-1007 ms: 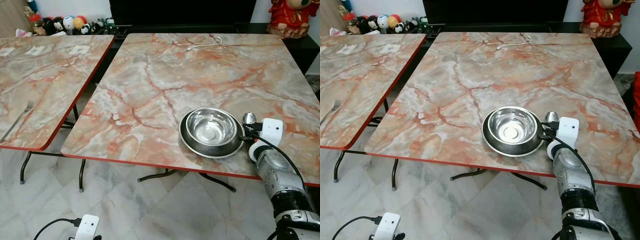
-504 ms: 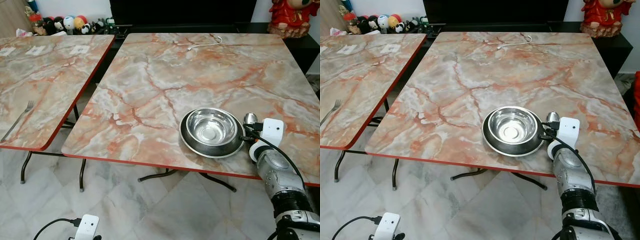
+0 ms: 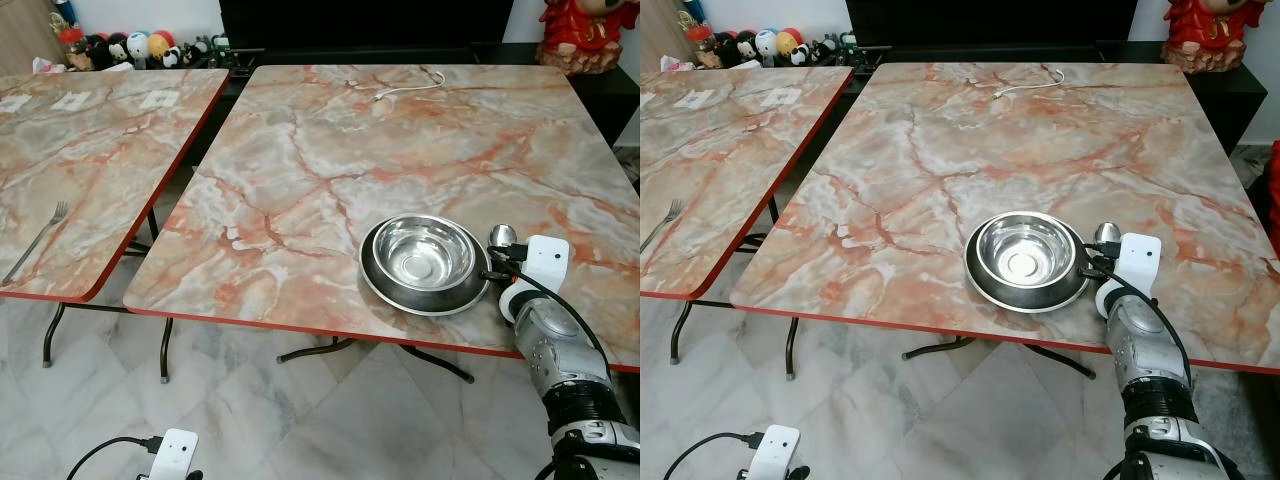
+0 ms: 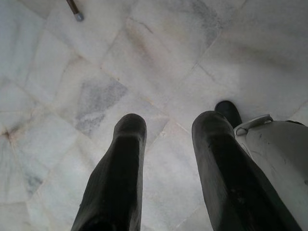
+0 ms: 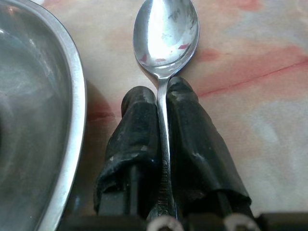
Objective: Setting the table
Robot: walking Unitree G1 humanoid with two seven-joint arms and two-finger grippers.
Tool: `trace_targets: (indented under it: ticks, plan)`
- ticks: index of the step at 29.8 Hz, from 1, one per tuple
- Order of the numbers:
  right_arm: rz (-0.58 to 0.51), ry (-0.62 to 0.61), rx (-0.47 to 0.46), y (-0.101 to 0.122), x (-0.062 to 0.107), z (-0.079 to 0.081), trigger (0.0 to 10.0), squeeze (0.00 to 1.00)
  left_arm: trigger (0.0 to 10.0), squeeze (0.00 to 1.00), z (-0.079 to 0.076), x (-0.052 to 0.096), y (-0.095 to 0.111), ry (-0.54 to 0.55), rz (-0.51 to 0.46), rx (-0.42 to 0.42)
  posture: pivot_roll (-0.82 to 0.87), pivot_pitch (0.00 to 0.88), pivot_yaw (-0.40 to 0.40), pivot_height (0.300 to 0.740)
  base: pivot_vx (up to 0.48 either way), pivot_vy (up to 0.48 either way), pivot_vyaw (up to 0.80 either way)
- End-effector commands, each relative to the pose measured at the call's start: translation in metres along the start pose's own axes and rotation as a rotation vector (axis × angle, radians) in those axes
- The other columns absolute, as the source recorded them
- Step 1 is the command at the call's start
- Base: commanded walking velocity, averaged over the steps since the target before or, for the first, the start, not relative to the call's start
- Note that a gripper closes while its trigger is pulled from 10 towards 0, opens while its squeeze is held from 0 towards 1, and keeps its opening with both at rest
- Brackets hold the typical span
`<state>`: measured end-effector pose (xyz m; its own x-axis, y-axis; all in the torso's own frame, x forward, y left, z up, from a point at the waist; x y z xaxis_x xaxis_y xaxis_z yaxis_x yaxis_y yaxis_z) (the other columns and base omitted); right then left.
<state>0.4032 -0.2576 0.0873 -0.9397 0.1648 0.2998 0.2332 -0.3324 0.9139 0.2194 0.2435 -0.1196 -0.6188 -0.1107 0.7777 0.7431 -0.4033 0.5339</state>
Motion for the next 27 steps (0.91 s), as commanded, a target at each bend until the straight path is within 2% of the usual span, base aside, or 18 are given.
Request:
trace_targets:
  ticks: [1, 3, 4, 5, 6, 8, 10, 11, 27]
  plan:
    - [0.014, -0.022, 0.005, -0.0033, 0.0017, -0.0069, 10.0, 0.32, 10.0, 0.00, 0.0035, 0.0021, -0.0101, 0.004, 0.026, -0.002, -0.08, 0.112, 0.093, 0.740, 0.000, 0.000, 0.00]
    - [0.015, -0.020, 0.006, -0.0032, 0.0016, -0.0066, 10.0, 0.34, 10.0, 0.00, 0.0039, 0.0021, -0.0098, 0.005, 0.026, -0.001, -0.08, 0.111, 0.094, 0.740, 0.000, 0.000, 0.00]
    - [0.015, -0.020, 0.006, -0.0031, 0.0016, -0.0064, 10.0, 0.42, 10.0, 0.00, 0.0040, 0.0020, -0.0097, 0.005, 0.026, -0.001, -0.08, 0.111, 0.093, 0.740, 0.000, 0.000, 0.00]
    - [0.015, -0.019, 0.005, -0.0031, 0.0016, -0.0063, 10.0, 0.42, 10.0, 0.00, 0.0041, 0.0020, -0.0097, 0.005, 0.026, -0.001, -0.08, 0.111, 0.093, 0.740, 0.000, 0.000, 0.00]
    - [0.015, -0.018, 0.005, -0.0031, 0.0015, -0.0060, 10.0, 0.51, 10.0, 0.00, 0.0043, 0.0020, -0.0094, 0.005, 0.025, -0.001, -0.08, 0.112, 0.093, 0.740, 0.000, 0.000, 0.00]
    - [0.015, -0.018, 0.006, -0.0031, 0.0015, -0.0059, 10.0, 0.51, 10.0, 0.00, 0.0045, 0.0019, -0.0092, 0.006, 0.025, -0.001, -0.08, 0.112, 0.094, 0.740, 0.000, 0.000, 0.00]
    - [0.016, -0.018, 0.009, -0.0032, 0.0015, -0.0059, 10.0, 0.44, 10.0, 0.00, 0.0044, 0.0019, -0.0092, 0.005, 0.025, -0.001, -0.08, 0.111, 0.093, 0.740, 0.000, 0.000, 0.00]
    - [0.016, -0.018, 0.010, -0.0031, 0.0015, -0.0056, 10.0, 0.00, 10.0, 0.00, 0.0045, 0.0019, -0.0092, 0.006, 0.025, -0.001, -0.08, 0.111, 0.093, 0.740, 0.000, 0.000, 0.00]
    - [-0.012, -0.006, -0.011, 0.0030, 0.0010, -0.0023, 10.0, 0.00, 10.0, 0.00, 0.0047, 0.0021, -0.0099, 0.006, 0.026, -0.001, -0.08, 0.110, 0.094, 0.740, 0.000, 0.000, 0.00]
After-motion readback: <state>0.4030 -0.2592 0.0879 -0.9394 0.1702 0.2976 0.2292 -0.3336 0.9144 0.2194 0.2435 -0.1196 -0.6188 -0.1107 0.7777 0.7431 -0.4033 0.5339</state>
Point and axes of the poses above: a point about 5 cm out from each wrist's last joint towards the gripper, its own x axis pointing back from the gripper into the wrist, its own y axis along the axis of the wrist's last joint, z = x × y, the point moved 6 cm from there along -x, pointing out of the wrist towards the gripper, and after that the axes turned 12 degrees about -x, right-handed, at the moved point
